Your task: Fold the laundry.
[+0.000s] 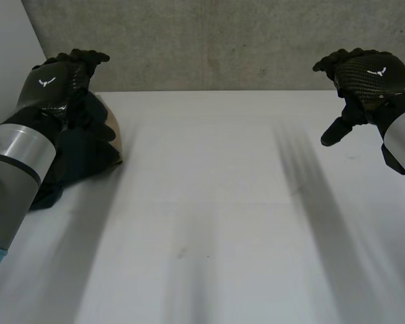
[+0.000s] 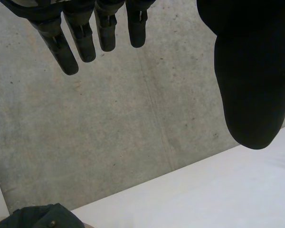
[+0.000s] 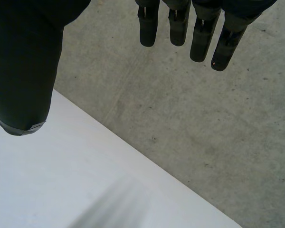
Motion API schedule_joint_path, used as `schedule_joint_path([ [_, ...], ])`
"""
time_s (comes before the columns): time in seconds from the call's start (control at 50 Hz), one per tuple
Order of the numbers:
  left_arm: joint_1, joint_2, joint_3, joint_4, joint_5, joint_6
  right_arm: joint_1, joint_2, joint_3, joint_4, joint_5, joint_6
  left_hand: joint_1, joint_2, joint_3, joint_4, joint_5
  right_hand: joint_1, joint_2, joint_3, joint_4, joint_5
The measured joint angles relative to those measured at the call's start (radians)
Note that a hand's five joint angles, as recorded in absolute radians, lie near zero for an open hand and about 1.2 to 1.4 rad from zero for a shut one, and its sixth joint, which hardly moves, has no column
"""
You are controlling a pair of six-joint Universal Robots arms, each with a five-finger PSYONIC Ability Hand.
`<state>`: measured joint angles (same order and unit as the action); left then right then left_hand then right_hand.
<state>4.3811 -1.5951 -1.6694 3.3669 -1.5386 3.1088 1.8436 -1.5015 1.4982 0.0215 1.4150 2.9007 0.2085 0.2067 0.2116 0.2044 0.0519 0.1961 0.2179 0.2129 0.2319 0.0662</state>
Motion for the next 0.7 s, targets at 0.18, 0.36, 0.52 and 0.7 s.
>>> schedule_joint_path([
  [0.18,0.024,-0.119,0.065,0.041,0.012,0.137,0.002,0.008,0.004,0.0,-0.001,-0.002,0.0,0.0,0.0,0.0,0.0,0.0,0.0,0.0,0.0,0.0],
  [0.36,0.199,-0.475,0.258,0.057,0.031,0.494,0.002,0.014,0.011,-0.001,-0.001,-0.009,0.0,0.0,0.0,0.0,0.0,0.0,0.0,0.0,0.0,0.0],
  [0.52,0.3,-0.729,0.438,0.056,0.031,0.691,0.003,0.03,0.016,-0.001,0.0,-0.012,0.31,0.276,0.268,0.279,0.257,0.0,0.0,0.0,0.0,0.0],
  [0.7,0.236,-0.713,0.481,0.123,-0.013,0.688,0.003,0.049,0.015,-0.003,0.001,-0.015,0.933,0.984,0.95,0.989,0.926,0.0,0.0,0.0,0.0,0.0],
])
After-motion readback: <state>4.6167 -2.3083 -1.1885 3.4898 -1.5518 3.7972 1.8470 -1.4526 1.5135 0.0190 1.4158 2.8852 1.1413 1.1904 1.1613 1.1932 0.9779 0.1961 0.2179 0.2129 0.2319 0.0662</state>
